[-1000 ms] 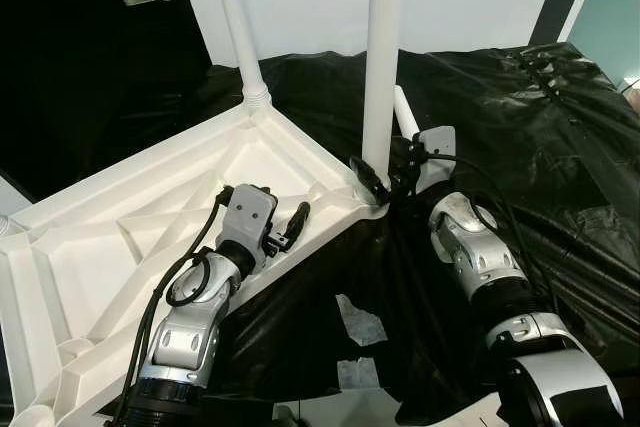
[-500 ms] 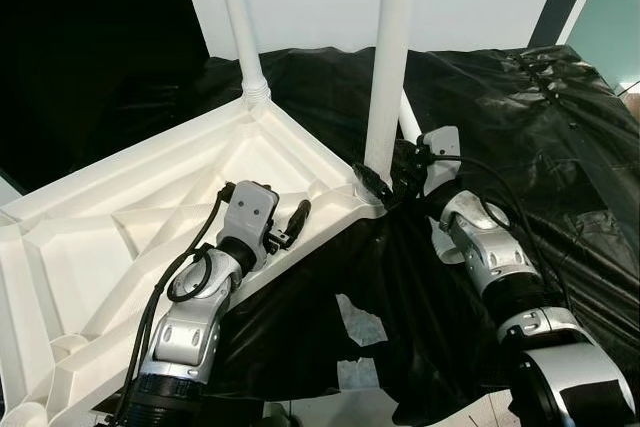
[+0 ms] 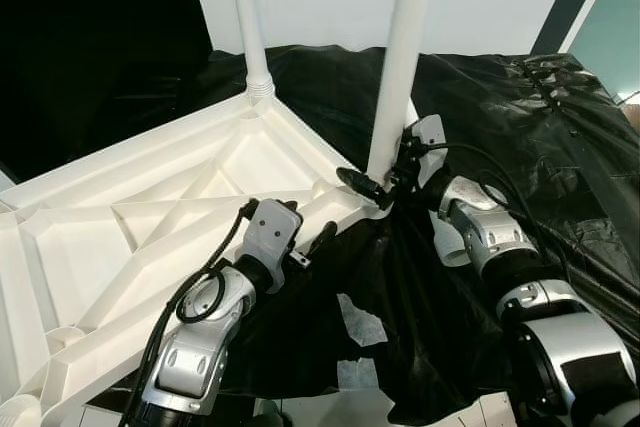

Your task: Building children table

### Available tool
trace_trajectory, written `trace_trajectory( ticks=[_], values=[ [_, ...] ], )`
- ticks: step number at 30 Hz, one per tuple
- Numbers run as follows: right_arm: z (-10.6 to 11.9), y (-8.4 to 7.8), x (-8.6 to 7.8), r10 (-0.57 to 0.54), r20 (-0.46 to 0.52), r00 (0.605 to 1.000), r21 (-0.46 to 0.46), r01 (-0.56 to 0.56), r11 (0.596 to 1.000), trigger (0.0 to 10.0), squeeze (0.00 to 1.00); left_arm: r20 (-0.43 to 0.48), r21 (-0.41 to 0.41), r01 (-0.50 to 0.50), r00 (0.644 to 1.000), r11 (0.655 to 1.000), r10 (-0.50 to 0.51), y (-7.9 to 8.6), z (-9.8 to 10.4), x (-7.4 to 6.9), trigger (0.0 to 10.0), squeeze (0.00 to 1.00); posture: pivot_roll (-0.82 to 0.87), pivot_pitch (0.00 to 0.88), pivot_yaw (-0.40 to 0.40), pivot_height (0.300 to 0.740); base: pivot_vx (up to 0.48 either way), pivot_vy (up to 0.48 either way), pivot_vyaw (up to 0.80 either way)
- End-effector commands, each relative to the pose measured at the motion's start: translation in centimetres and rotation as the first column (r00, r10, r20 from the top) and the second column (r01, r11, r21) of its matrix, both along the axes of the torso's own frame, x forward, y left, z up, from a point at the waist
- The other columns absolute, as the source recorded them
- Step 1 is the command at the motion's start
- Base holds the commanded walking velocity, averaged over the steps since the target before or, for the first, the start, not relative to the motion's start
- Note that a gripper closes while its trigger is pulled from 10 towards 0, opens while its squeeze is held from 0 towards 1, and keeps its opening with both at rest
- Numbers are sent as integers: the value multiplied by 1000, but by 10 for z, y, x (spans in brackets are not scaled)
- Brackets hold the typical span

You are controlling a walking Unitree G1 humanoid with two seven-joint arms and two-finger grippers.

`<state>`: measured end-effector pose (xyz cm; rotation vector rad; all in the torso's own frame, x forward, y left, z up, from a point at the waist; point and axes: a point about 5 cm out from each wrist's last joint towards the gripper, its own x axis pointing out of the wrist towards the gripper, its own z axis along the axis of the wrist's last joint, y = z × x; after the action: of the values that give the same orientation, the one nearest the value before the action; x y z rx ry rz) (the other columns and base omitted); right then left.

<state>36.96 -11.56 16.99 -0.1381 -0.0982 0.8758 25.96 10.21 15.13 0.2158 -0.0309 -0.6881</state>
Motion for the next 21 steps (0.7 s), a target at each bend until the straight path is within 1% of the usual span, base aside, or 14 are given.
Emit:
trace_trajectory(
  ticks=[1,4,5,6,7,11,15,16,21],
  values=[
    [-4,6,1,38,-19,999,-47,-38,998,10000,0,-15,7,23,1000,1000,-23,-2,-1,-4,10000,0,168,43,-28,740,0,0,0],
    [-5,6,2,34,-28,999,-59,-36,998,10000,0,-15,6,26,1000,1000,-26,-3,0,-4,10000,0,168,43,-28,740,0,0,0],
    [-6,6,4,24,-34,999,-65,-26,998,4196,0,-15,7,28,1000,1000,-28,-3,1,-5,10000,0,170,37,-22,740,0,0,0],
    [-6,6,4,24,-34,999,-65,-26,998,4196,0,-15,7,28,1000,1000,-28,-3,1,-5,10000,0,170,37,-22,740,0,0,0],
    [-6,5,5,7,-48,999,-59,-10,998,0,0,-15,8,29,999,1000,-29,-2,1,-5,10000,0,172,35,-21,740,0,0,0],
    [-10,0,7,-30,-77,997,-41,27,999,0,0,-24,10,17,1000,1000,-17,1,0,-8,10000,0,171,37,-15,740,0,0,0],
    [-11,-1,7,-38,-82,996,-41,34,999,0,0,-27,12,14,1000,1000,-14,2,0,-9,10000,0,170,37,-14,740,0,0,0],
    [-13,-2,6,-51,-89,995,-35,49,998,10000,0,-32,14,14,999,1000,-14,3,-1,-10,10000,0,163,40,-4,740,0,0,0],
    [-15,-1,6,-63,-95,993,-6,63,998,10000,0,-49,22,22,999,1000,-21,6,-1,-9,10000,0,147,45,17,740,0,0,0]
  ],
)
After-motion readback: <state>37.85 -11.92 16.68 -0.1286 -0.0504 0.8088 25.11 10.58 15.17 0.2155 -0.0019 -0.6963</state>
